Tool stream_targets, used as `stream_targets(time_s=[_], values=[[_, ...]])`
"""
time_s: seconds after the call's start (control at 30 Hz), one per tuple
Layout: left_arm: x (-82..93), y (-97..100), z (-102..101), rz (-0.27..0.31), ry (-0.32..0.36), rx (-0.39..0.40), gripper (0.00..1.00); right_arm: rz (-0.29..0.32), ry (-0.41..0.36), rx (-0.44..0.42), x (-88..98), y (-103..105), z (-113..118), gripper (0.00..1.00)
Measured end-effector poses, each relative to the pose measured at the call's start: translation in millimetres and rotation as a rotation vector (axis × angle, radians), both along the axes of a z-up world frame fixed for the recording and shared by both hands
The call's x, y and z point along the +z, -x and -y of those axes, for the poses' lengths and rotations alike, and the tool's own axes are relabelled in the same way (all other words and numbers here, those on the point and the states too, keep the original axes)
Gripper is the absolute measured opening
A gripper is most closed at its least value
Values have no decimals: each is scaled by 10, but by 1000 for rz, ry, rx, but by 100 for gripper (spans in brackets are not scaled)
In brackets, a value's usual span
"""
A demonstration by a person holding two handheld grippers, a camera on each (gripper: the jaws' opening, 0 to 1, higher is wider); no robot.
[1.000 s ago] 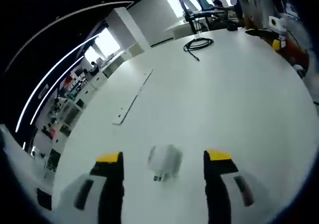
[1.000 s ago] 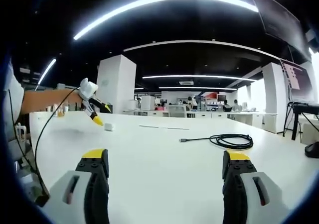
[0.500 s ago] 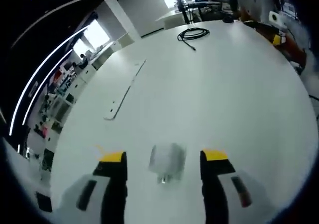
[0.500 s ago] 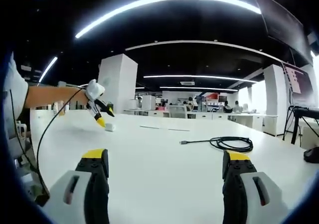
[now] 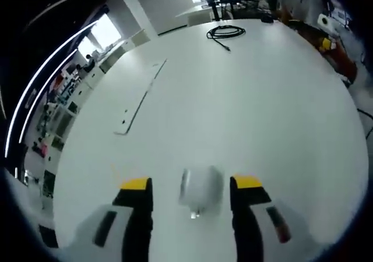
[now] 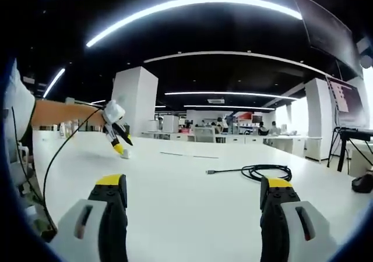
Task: Plug the desk Type‑C cable into the charger adapter.
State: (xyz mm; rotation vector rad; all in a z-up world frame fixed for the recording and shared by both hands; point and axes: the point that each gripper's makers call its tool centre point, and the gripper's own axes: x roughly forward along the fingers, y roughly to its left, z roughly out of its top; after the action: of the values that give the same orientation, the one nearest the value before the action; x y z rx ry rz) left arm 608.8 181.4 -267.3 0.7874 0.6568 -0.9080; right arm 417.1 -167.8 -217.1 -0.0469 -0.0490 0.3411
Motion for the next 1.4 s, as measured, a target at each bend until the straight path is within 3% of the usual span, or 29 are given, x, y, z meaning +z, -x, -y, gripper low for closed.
stream_targets(time_s=[0.27, 0.97, 1.13, 1.4], values=[[-52, -55, -23, -66, 2, -12, 35, 16, 3, 9, 29, -13, -8, 96], [-147, -256, -166, -178, -20, 18, 27, 15, -16, 14, -24, -17, -50, 95], [-178, -37, -77, -201, -33, 19, 26, 6, -16, 19, -53, -13, -68, 95], [-197, -42, -65, -214, -47, 3, 26, -6, -52, 36, -59, -22, -102, 94]])
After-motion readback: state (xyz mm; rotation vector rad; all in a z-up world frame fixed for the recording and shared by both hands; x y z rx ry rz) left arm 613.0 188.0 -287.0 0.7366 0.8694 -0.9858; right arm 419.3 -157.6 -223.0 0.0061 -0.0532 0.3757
